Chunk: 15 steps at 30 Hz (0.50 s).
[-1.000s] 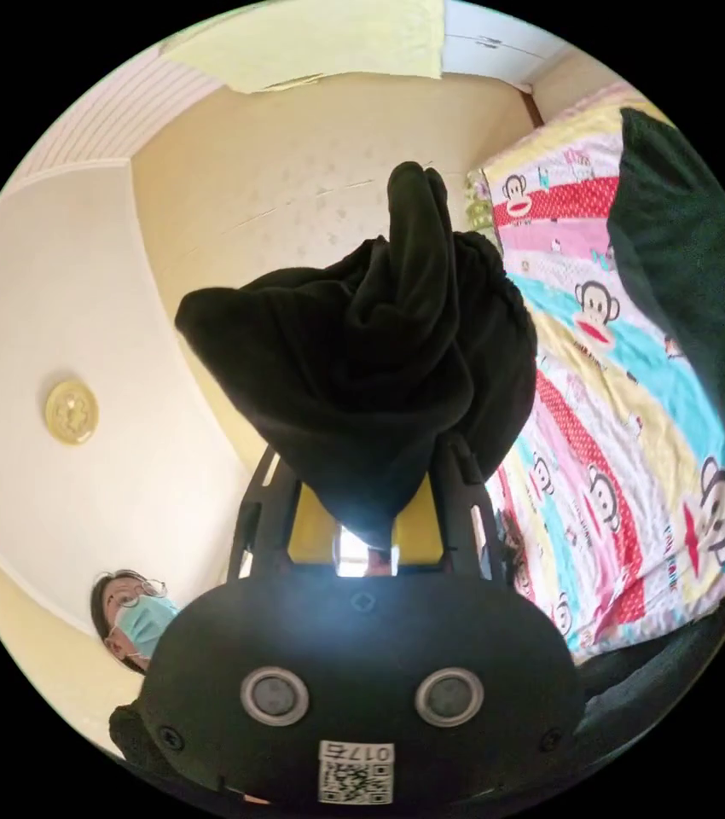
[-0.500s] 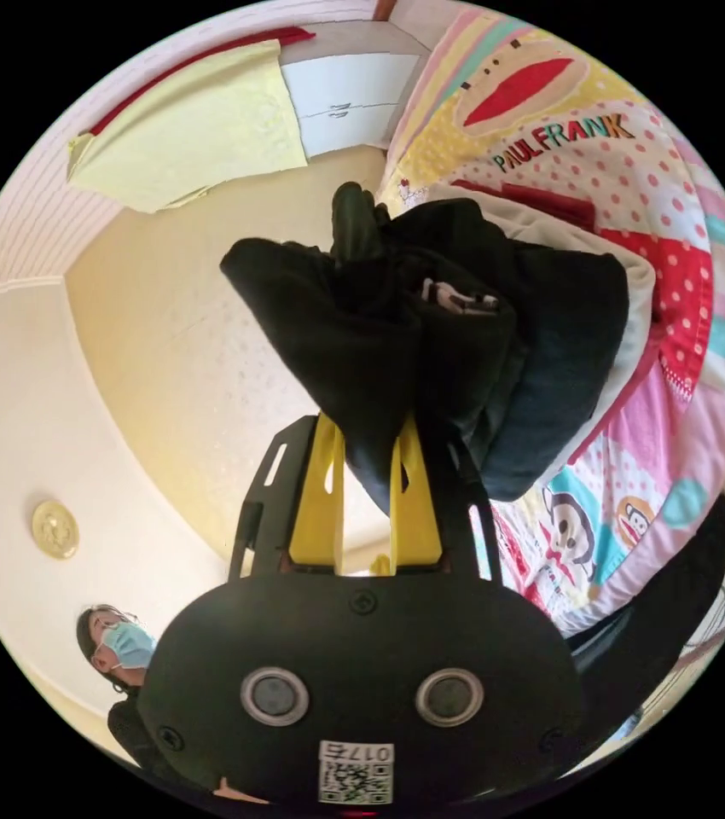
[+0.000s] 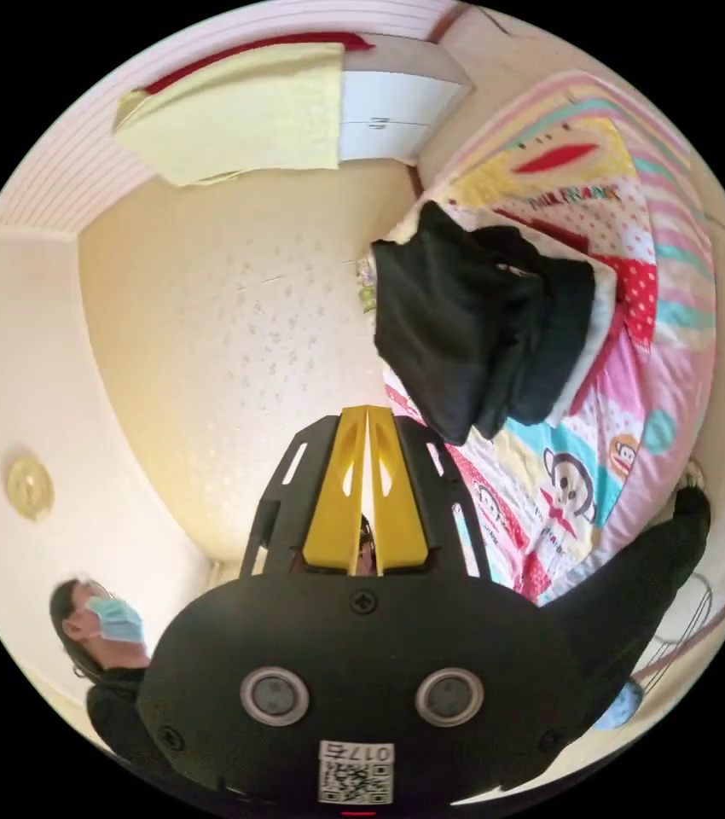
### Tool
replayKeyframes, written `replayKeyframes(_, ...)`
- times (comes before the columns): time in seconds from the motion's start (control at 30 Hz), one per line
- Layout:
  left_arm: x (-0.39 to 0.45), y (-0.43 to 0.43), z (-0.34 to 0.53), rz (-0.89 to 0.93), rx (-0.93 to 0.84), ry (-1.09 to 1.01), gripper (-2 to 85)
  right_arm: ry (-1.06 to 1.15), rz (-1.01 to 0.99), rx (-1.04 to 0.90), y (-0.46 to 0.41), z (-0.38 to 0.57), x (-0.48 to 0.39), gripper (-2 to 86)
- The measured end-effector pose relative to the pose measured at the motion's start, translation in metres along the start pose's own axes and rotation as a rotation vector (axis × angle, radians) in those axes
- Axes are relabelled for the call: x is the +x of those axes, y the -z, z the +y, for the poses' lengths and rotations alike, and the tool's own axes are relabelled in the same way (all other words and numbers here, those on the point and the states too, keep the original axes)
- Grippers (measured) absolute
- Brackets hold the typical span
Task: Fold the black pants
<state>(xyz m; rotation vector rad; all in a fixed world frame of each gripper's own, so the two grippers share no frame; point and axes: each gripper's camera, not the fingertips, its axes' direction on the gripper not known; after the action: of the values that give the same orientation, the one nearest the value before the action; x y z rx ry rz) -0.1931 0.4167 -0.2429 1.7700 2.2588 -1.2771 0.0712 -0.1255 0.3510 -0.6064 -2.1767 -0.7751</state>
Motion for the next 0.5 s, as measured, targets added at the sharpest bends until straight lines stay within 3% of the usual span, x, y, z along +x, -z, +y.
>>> replayKeyframes(0.13,0.108,0.057,0.065,-0.002,0.079,-0.365,-1.0,0.542,0.103,-0.036,-0.032,0.057,-0.111,0.6)
replayKeyframes(0.27,0.198,0.121,0.181,-0.108,0.235,-0.787,-1.0,1.068,0.297,-0.307,-0.130,0.154,-0.202,0.6)
replayKeyframes(0.37,0.234,0.162,0.299,-0.319,0.422,-1.071,-0.9,1.354,0.206,-0.507,-0.189,0.244,-0.227,0.7)
replayKeyframes(0.5,0.220,0.185,0.453,-0.760,0.744,-1.384,-0.8,1.602,-0.015,-0.562,-0.232,0.352,-0.216,1.0)
